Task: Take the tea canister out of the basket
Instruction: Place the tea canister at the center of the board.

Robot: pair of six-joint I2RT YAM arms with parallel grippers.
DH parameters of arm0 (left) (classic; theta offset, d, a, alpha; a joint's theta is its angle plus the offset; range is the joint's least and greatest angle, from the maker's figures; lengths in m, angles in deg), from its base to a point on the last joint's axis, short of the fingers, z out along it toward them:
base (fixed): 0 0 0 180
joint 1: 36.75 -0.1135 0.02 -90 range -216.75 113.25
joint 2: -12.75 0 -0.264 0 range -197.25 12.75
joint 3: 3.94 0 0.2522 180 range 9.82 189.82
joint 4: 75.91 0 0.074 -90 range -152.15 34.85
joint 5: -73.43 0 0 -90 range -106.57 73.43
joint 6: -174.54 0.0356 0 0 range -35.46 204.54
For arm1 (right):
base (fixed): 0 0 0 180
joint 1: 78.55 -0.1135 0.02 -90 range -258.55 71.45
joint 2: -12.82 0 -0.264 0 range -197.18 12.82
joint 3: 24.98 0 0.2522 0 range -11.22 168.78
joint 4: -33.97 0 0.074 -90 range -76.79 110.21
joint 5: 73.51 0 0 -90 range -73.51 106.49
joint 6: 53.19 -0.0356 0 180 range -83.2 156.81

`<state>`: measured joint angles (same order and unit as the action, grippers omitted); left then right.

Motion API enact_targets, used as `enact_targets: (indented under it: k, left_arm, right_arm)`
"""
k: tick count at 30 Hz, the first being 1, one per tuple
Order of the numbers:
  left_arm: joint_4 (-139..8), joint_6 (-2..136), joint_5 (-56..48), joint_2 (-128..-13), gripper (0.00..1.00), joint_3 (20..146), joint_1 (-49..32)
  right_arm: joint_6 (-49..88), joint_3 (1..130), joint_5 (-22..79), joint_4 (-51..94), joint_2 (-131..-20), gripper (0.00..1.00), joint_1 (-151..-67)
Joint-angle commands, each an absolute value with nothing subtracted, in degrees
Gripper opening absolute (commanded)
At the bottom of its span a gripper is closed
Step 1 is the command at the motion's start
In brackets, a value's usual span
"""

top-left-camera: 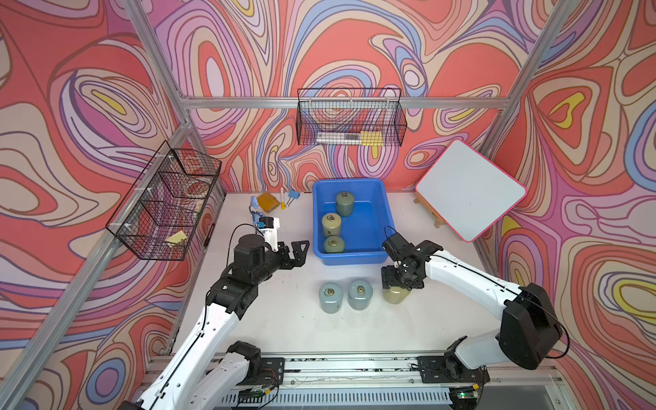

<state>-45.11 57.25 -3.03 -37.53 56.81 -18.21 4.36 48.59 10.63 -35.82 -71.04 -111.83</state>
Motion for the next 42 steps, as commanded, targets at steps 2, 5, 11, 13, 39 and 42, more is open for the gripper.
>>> enact_targets:
  k: [2,5,11,13,39,42]
  left_arm:
    - [-38.4,57.5,-3.4,-39.8,0.99,60.8,-16.6]
    - [-36.6,57.9,-4.3,-41.5,0.99,62.6,-15.9]
    - [-35.3,58.0,-4.6,-43.5,0.99,64.2,-15.1]
    - [-35.0,58.0,-4.7,-43.9,0.99,64.6,-14.8]
    - [-30.7,60.6,-8.1,-51.2,0.99,71.8,-10.3]
    - [-28.1,61.7,-11.5,-55.2,0.99,75.7,-7.5]
  right_arm:
    - [3.1,47.4,9.0,-31.9,-71.1,0.62,-112.5]
    - [2.8,46.7,9.2,-30.8,-71.8,0.63,-112.8]
    - [2.3,45.8,9.4,-29.5,-72.8,0.65,-113.4]
    - [2.1,45.5,9.5,-29.3,-73.1,0.66,-113.5]
    - [2.1,49.6,10.3,-33.1,-67.3,0.98,-113.9]
    - [2.9,51.8,8.9,-35.2,-65.0,0.98,-113.8]
